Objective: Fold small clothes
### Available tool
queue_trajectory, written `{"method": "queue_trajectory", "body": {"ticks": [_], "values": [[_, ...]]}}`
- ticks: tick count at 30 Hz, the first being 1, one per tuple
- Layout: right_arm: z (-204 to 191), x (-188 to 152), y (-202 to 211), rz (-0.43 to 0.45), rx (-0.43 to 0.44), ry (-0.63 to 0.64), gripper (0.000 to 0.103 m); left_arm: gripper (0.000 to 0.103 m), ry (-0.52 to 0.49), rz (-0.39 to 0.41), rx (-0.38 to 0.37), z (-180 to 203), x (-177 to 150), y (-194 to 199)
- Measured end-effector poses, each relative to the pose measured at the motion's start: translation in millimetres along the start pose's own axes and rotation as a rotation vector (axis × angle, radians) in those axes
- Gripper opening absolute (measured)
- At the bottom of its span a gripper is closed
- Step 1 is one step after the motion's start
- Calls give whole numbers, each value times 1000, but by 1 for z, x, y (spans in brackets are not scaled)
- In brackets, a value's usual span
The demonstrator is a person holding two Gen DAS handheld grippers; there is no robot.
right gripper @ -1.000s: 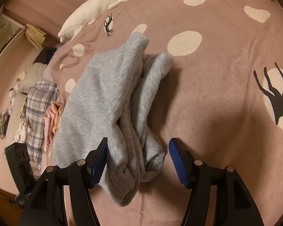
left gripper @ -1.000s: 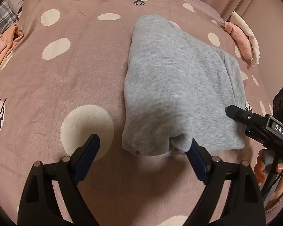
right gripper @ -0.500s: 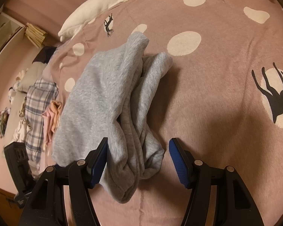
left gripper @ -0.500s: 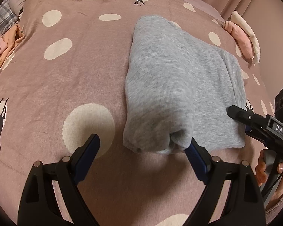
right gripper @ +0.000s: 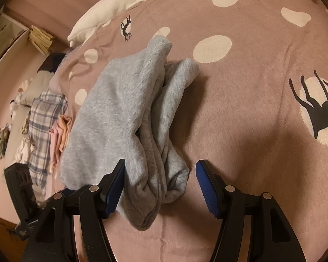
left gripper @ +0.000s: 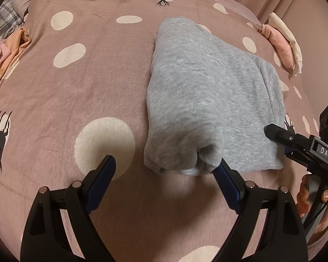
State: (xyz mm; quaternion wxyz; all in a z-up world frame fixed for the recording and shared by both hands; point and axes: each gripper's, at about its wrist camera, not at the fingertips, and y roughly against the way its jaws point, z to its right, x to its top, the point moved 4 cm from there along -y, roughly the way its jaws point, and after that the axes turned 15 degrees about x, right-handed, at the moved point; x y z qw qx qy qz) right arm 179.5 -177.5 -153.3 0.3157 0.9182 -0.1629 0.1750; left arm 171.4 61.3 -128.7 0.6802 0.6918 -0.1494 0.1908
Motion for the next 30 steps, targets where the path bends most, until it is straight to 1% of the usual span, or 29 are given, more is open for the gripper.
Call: {"method": "queue_trajectory", "body": {"ticks": [30], "values": [[-1,-4,2,-3,-16,5,64,90,-4,-3,13,-2,-2,2]]}}
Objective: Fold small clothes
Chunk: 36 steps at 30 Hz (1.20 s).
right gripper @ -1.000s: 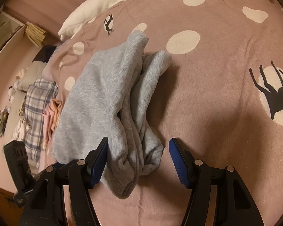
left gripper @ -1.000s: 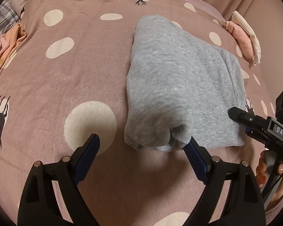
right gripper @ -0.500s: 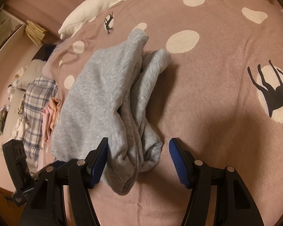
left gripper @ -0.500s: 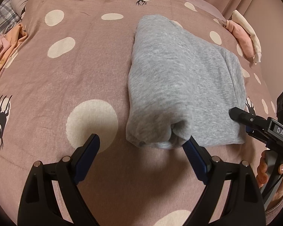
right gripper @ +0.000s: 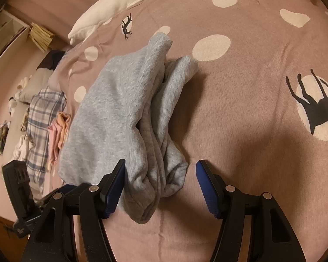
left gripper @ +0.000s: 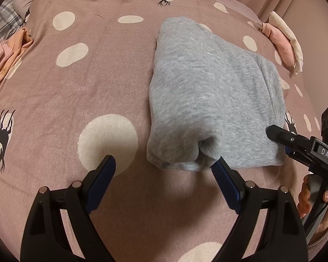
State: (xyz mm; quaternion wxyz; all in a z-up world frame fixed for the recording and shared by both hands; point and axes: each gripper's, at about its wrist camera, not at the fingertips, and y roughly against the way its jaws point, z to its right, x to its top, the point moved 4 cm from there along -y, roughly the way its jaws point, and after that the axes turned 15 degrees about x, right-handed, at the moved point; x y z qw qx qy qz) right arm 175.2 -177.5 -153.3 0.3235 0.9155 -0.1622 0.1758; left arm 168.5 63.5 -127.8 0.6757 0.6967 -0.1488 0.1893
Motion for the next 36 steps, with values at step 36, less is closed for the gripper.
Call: {"method": "queue_trajectory", "body": {"ticks": [36], "values": [[-5,-14,8,-2,-8,-5,64,89,18,-4,44,-7,-10,10]]}}
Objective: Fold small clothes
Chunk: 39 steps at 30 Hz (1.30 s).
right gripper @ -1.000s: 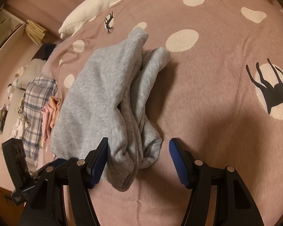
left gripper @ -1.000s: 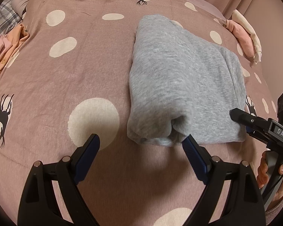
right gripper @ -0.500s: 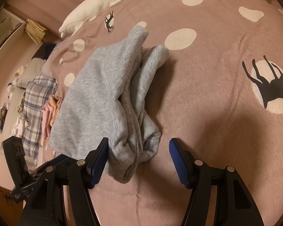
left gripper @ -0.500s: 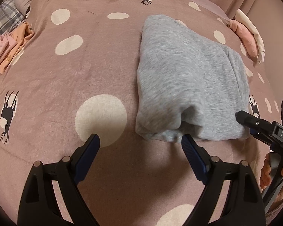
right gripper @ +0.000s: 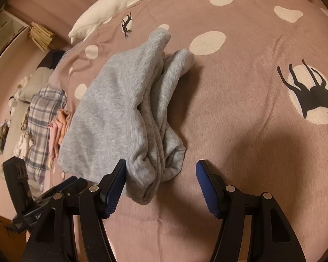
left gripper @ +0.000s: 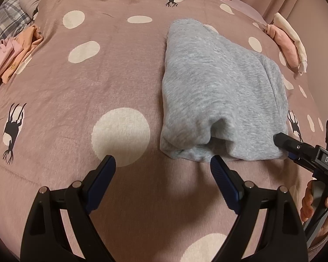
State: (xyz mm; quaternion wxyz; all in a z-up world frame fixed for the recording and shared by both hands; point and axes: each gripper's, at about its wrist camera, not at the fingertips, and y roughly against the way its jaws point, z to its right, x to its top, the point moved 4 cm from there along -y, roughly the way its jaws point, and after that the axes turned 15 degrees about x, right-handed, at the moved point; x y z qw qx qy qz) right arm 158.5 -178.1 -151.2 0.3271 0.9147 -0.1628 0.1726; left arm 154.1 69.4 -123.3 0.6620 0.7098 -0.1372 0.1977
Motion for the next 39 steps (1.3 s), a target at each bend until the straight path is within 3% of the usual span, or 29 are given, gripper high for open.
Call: {"method": "queue_trajectory", "body": {"ticks": [9,13,16,24,32,34,37,39], "values": [[-8,-12,4,-15,-7,14,64,89,12,-3,-2,-2,-6,8],[-12,-18,5,-27,-28,24,64,94,3,15,2,0,-8,15],[-15,-21,7,-23,-32,31,77,95,-2,33,0,2,-9,22],[-39,-24,14,-10,-53,117,78,102,-15,85,16,7,-11,42],[-63,-23,19,5,-121,239,85,102,-12,133,33,7,-11,59],[-69,-23,22,15,-145,273,87,103,-8,151,42,6,-11,66],[-79,-21,30,49,-172,319,101,103,3,193,69,2,-10,79],[-87,-20,36,80,-171,345,102,103,18,218,99,-2,-9,88]]}}
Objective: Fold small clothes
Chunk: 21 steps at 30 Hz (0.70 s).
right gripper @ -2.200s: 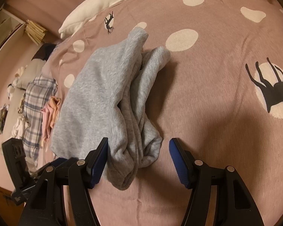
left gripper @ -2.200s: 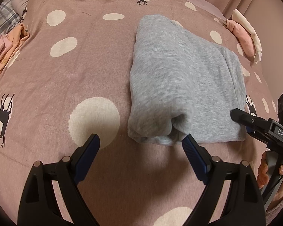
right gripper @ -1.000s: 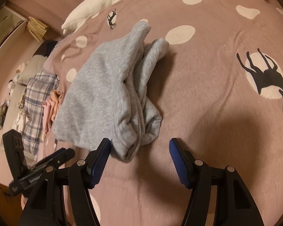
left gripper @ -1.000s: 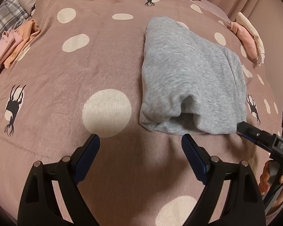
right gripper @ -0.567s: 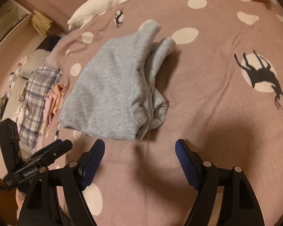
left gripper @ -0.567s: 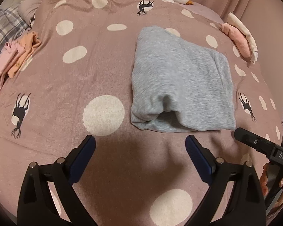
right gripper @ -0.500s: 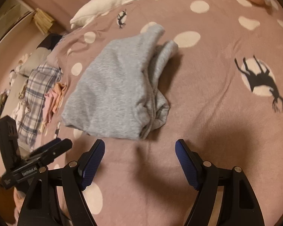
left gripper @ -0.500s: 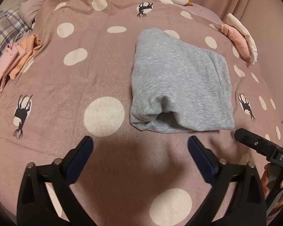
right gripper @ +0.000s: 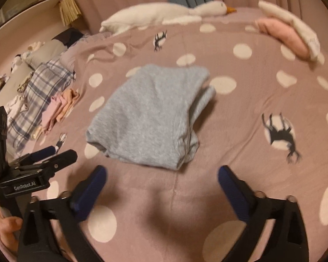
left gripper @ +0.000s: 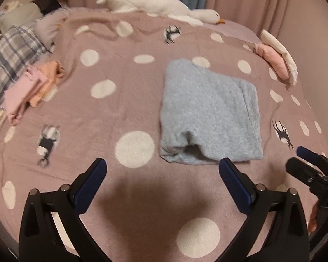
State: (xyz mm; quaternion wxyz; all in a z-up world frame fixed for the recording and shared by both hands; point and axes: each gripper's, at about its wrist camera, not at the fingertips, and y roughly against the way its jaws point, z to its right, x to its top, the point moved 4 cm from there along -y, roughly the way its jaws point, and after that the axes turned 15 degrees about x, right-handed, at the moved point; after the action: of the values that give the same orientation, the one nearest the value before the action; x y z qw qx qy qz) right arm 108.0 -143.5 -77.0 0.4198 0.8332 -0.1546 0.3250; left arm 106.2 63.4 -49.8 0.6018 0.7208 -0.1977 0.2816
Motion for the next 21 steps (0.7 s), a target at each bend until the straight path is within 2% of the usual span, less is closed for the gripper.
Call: {"method": "queue_trajectory", "body": {"ticks": [6,11,15,21], "values": [[-10,4,19,62,-22,27,102,103,67,33,65,-15,4,20],[-20,9,30,94,-45,56,102,103,86,24,45,-17,7,31],[-27,11,37,106,-49,69,102,103,74,-17,12,-12,5,34],[-36,14,41,111,-47,75,102,103,53,-36,-17,-6,2,42]]}}
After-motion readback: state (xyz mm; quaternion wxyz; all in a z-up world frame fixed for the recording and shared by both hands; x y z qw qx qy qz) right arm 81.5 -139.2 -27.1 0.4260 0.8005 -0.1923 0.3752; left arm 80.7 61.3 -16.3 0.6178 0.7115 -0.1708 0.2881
